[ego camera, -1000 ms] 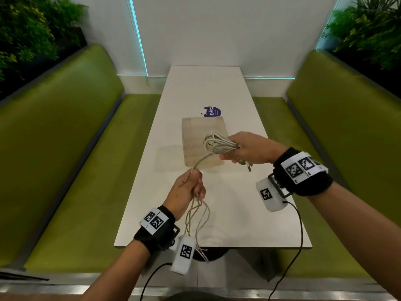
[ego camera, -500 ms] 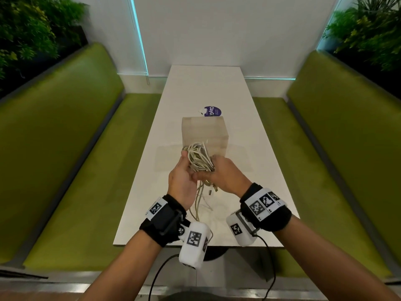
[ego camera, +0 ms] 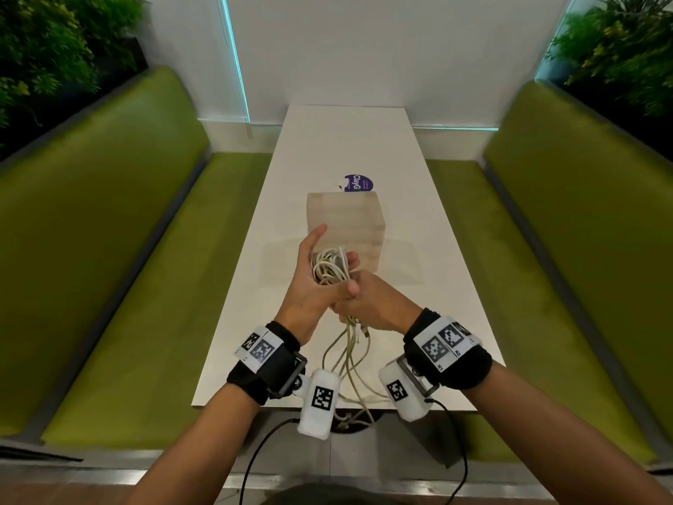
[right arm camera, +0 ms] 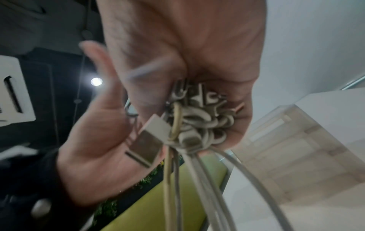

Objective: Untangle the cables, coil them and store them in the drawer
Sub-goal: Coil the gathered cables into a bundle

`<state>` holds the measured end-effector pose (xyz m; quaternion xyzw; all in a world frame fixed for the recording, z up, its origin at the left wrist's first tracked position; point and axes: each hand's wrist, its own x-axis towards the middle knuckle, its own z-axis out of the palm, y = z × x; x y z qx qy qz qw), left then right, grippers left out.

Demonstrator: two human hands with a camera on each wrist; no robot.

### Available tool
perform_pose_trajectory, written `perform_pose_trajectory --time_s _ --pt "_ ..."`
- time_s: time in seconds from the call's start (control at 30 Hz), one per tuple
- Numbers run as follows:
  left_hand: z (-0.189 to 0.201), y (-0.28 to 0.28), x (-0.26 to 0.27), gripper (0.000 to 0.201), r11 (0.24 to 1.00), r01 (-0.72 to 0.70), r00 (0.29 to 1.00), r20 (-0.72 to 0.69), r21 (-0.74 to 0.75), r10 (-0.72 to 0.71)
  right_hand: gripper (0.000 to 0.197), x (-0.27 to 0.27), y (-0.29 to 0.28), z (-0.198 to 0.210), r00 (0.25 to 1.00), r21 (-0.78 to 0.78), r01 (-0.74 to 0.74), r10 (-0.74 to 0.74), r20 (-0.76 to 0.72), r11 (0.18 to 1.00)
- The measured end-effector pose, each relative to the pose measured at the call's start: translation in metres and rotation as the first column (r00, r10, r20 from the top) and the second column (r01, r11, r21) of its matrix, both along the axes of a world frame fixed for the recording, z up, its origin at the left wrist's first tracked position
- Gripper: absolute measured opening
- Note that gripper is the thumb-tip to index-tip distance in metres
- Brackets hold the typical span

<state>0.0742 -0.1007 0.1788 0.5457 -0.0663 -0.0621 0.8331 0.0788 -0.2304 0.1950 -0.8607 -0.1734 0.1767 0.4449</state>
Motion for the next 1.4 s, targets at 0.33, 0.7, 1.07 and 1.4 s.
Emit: perform_pose_trajectory --time_s 0.33,0.7,1.07,1.4 --pt "0.009 -0.005 -0.004 0.018 0.992 -0.125 0.991 -0.060 -0.022 0.123 0.023 -0.009 -0.006 -0.003 0.968 0.235 -0.148 0.189 -0.165 0.961" --pt "0.012 -0.005 -0.004 0.040 0.996 -0.083 0.996 0.014 -0.021 0.083 0.020 -0.007 -0.005 -0.005 0.992 0.238 -0.097 0.113 -0.057 0.966" --pt "-0.032 -0.015 -0.028 0.030 0.948 0.110 0.988 0.070 0.300 -0.137 0.029 0.009 -0.028 0.011 0.990 0.538 0.127 -0.077 -0.116 0.833" --pt "-0.036 0.000 -0.026 0.042 0.886 0.173 0.983 -0.026 0.430 -0.180 0.020 0.025 -0.041 0.023 0.962 0.689 0.269 -0.226 -0.154 0.673"
